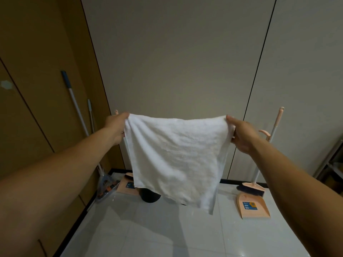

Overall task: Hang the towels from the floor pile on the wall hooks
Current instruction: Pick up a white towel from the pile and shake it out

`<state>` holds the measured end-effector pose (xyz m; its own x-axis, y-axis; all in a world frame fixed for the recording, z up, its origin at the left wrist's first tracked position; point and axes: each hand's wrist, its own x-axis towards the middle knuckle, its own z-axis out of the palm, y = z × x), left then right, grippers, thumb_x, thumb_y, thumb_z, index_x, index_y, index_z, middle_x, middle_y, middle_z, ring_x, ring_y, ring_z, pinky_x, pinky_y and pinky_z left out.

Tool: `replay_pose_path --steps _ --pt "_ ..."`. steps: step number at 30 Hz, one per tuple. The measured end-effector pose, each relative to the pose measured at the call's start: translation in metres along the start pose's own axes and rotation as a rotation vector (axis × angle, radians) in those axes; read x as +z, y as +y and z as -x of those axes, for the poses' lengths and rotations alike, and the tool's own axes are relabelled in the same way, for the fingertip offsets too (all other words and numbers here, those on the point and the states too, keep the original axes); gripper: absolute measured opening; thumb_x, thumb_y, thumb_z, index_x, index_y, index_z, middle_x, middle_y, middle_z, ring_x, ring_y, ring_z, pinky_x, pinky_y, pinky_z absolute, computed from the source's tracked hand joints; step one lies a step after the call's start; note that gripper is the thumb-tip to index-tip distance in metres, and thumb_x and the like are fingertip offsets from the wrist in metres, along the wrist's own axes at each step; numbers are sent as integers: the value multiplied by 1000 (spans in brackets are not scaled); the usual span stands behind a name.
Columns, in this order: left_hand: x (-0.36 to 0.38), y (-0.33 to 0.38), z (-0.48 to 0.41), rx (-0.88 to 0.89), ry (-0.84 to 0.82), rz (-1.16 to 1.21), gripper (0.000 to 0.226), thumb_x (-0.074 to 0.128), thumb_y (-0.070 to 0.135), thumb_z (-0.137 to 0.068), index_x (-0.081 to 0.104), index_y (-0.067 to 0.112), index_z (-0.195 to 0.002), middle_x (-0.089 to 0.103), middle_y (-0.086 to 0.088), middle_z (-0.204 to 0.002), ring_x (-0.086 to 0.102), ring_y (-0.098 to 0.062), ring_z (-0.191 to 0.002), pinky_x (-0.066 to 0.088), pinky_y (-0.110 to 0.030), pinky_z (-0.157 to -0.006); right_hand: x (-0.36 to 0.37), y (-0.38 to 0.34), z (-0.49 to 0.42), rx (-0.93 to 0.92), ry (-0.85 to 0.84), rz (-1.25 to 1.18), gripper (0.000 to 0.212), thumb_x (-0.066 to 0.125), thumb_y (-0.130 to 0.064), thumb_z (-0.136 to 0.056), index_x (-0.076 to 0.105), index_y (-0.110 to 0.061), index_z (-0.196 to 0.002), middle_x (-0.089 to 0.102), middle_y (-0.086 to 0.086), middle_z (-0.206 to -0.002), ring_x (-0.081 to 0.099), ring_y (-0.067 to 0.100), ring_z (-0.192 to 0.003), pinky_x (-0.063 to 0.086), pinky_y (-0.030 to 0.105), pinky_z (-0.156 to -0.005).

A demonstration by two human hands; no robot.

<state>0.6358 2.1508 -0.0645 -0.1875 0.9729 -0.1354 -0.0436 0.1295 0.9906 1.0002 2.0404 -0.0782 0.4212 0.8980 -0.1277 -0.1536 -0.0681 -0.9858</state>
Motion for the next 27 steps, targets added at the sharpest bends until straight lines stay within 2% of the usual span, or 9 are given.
replay_pose_path --steps 3,6,10,13,16,21,22,25,27 --pt "-6 -3 -4 1 20 -64 38 64 31 -89 59 10 -120 64 -8 -114 63 -25 -95 55 -38 -78 0 22 3 35 57 161 19 61 -24 -93 63 -6 -99 65 14 -109 61 25 -90 49 34 -74" --pt "-10 -10 -6 -1 62 -105 35 63 29 -90 60 9 -118 64 -7 -111 63 -23 -90 52 -34 -66 -3 28 0 -5 161 284 33 64 -29 -91 63 2 -103 65 20 -105 55 24 -80 41 29 -60" --pt "-10 -15 -5 -26 137 -20 11 62 23 -91 63 13 -91 66 -7 -100 64 -23 -81 51 -33 -61 3 28 1 20 82 433 34 61 -32 -93 62 2 -96 64 16 -91 48 22 -68 38 29 -54" --pt "-13 -16 -2 -23 165 2 15 59 20 -91 63 12 -103 65 -6 -102 62 -20 -77 49 -29 -59 8 27 2 82 2 398 29 51 -27 -97 56 0 -89 56 16 -87 49 23 -66 35 29 -53" --pt "-20 -12 2 -11 179 18 27 58 17 -91 60 9 -116 63 -7 -104 60 -20 -77 46 -27 -55 12 25 4 119 -44 384 30 43 -30 -101 58 -5 -91 61 13 -92 60 26 -76 47 32 -55" --pt "-31 -6 8 31 215 41 31 59 15 -89 60 7 -119 63 -13 -115 61 -26 -89 49 -29 -59 26 18 1 106 -24 214 30 46 -26 -100 53 -6 -79 53 12 -74 53 22 -62 53 30 -46" --pt "-33 -5 11 44 222 40 32 59 15 -89 59 8 -121 62 -13 -118 61 -26 -91 51 -31 -63 29 18 1 104 -37 165 29 48 -24 -99 53 -6 -78 52 12 -73 52 22 -60 52 29 -46" --pt "-42 -5 16 67 226 16 44 57 13 -90 51 18 -134 55 -10 -129 57 -29 -108 52 -42 -88 36 18 -3 100 -95 82 22 57 -18 -95 56 -4 -78 53 11 -75 53 21 -62 50 31 -52" --pt "-51 -7 20 77 232 -12 34 54 11 -92 59 19 -125 57 -9 -125 57 -25 -102 53 -36 -79 42 19 -7 75 -108 64 16 62 -13 -92 58 -2 -82 57 14 -86 56 21 -68 51 32 -58"
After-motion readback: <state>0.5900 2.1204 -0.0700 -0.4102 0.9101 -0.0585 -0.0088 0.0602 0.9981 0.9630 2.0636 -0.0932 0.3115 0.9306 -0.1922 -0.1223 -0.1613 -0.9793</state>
